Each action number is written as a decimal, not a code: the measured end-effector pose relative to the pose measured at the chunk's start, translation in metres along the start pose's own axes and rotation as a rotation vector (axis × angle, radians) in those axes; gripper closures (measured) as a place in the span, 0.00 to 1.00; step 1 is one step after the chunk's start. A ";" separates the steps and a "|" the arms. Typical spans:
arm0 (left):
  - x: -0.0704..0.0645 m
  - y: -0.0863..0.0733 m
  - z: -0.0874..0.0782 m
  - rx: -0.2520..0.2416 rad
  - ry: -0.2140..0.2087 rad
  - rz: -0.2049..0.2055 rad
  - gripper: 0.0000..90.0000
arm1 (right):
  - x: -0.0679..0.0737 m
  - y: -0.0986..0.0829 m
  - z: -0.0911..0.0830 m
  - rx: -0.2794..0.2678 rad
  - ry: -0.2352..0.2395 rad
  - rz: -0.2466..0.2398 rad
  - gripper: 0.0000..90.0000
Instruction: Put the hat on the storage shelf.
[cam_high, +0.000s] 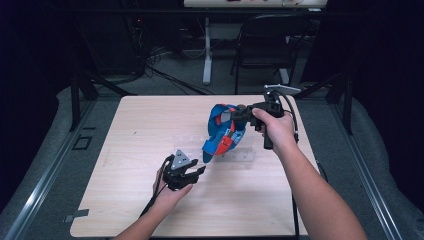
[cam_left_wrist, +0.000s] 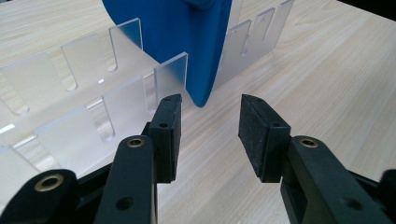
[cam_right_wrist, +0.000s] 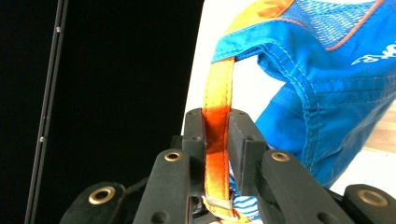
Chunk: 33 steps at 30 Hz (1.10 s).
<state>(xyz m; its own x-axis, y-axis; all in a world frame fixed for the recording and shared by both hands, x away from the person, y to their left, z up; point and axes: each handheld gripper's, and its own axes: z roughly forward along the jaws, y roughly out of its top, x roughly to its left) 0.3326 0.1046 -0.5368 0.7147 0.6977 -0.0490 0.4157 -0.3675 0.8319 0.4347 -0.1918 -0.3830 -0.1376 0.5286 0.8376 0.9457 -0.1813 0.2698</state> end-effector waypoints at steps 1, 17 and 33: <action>0.000 0.000 -0.001 0.001 0.000 0.003 0.66 | -0.002 0.000 -0.001 0.003 -0.004 0.000 0.87; 0.005 -0.005 -0.006 0.012 -0.007 -0.016 0.63 | -0.024 -0.001 -0.009 -0.022 -0.022 0.029 0.86; 0.013 -0.011 -0.006 0.025 0.000 -0.034 0.62 | -0.047 -0.013 -0.016 -0.052 -0.150 0.009 0.72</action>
<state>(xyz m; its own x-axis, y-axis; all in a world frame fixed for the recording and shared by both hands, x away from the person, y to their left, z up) 0.3337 0.1212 -0.5428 0.6997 0.7102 -0.0773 0.4540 -0.3586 0.8157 0.4241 -0.2279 -0.4183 -0.0796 0.6443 0.7606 0.9298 -0.2271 0.2897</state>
